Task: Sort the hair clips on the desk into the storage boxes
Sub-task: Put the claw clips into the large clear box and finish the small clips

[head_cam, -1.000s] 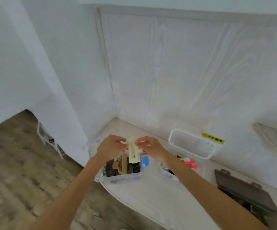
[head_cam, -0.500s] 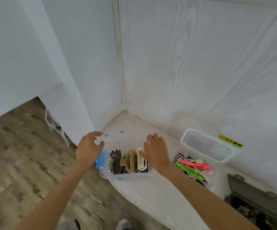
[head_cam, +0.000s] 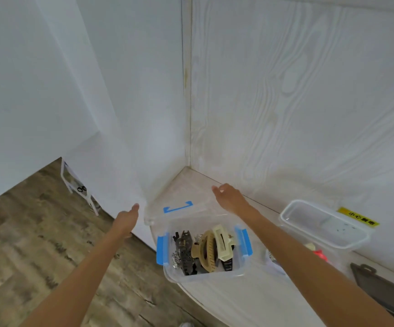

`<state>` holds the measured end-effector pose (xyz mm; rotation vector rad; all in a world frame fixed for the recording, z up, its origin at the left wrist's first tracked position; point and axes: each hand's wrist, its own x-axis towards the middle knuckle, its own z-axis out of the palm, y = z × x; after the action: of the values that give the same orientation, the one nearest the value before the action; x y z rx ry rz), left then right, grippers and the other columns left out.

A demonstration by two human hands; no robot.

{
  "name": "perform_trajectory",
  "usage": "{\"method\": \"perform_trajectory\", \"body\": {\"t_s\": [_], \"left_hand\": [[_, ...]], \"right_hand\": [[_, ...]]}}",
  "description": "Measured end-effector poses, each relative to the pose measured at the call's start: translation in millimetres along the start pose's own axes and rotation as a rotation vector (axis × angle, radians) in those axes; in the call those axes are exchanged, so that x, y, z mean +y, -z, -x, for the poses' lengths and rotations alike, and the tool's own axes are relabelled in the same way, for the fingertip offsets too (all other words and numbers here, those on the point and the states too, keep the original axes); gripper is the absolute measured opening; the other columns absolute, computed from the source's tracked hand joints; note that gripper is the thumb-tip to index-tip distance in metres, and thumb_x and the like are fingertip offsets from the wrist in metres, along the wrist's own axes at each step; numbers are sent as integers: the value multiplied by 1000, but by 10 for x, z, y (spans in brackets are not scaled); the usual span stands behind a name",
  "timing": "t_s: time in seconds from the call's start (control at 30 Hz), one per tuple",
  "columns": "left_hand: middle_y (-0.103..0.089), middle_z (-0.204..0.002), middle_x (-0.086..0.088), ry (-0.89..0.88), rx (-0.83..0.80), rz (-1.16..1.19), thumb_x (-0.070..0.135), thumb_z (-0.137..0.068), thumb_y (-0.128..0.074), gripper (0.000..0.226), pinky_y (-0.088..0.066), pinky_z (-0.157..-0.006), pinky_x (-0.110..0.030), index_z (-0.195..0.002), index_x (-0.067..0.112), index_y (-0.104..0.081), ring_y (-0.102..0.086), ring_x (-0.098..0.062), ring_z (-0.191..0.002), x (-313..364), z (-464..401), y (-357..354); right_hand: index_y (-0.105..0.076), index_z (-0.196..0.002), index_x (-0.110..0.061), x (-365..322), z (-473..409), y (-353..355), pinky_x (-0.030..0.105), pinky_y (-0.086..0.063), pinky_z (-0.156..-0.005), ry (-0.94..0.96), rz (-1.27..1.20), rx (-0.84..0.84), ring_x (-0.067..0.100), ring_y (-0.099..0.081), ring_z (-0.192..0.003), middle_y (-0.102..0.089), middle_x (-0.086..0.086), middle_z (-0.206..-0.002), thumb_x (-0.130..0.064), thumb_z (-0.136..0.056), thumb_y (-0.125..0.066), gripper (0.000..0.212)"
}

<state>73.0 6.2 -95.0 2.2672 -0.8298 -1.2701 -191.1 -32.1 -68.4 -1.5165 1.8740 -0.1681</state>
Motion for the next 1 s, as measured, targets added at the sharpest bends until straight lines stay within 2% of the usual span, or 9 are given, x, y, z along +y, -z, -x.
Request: {"method": "perform_trajectory", "body": {"t_s": [0.07,0.17,0.3,0.43,0.57,0.7,0.77,0.87,1.0], "left_hand": [[-57,-122,-18,87,-137,176,40,-95,-47,54,-46,-88,-39,-129,-2,-43,-57,-30,-109,-6,-24,11],[-61,-109,-12,92,-250,261,30,-93,-55,42,-49,-76,-33,-124,2,-50,-59,-23,-97,9,-50,35],[-61,-107,-11,21,-246,233,19,-91,-58,33,-44,-87,-32,-119,0,-58,-58,-22,-100,45,63,59],[-65,-109,-5,-68,-326,229,18,-88,-60,26,-45,-86,-30,-113,9,-62,-61,-19,-99,-4,315,113],[-69,-89,2,-97,-320,196,26,-84,-66,16,-47,-71,-27,-96,15,-65,-63,-12,-79,37,544,22],[-70,-79,6,-293,-183,24,41,-80,-70,41,-50,-61,-24,-108,11,-64,-67,-9,-68,-75,674,-157],[-73,-85,5,-352,-125,-68,44,-80,-68,52,-55,-69,-28,-121,13,-59,-69,-11,-72,-196,748,-216],[-66,-119,-4,-373,-54,-169,49,-77,-70,61,-50,-94,-43,-126,15,-58,-63,-22,-104,-395,816,-269],[-67,-113,-5,-376,-51,-168,43,-77,-72,56,-53,-89,-43,-124,15,-60,-65,-24,-94,-555,904,-309]], "right_hand": [[-43,-132,-4,-107,-114,-68,38,-32,-105,-103,-47,-164,29,-44,-126,-45,16,-137,-44,-97,-29,55],[-53,-97,-12,-191,-171,-123,38,-40,-100,-110,-148,-157,20,-47,-98,-50,14,-108,-29,-95,-42,20],[-52,-125,2,-152,-36,-5,36,-44,-96,-80,-525,-130,18,-50,-95,-58,16,-112,-4,-89,-52,36],[-59,-114,1,38,274,298,28,-51,-81,-120,-661,-197,17,-64,-87,-63,16,-116,-3,-87,-55,27],[-59,-116,-13,328,515,398,19,-51,-65,-77,-489,-122,15,-65,-80,-69,8,-95,-26,-86,-65,34],[-57,-121,-13,602,684,221,26,-54,-80,-19,-353,30,14,-64,-73,-72,13,-98,-29,-83,-68,43],[-61,-118,-15,721,770,105,25,-50,-87,36,-270,102,12,-64,-74,-73,10,-98,-32,-84,-66,39],[-65,-115,-16,833,859,-25,28,-48,-89,56,-172,189,18,-66,-91,-72,7,-103,-35,-82,-67,38],[-68,-111,-14,917,930,-148,32,-50,-88,80,-105,187,22,-65,-95,-71,7,-106,-34,-82,-67,35]]}}
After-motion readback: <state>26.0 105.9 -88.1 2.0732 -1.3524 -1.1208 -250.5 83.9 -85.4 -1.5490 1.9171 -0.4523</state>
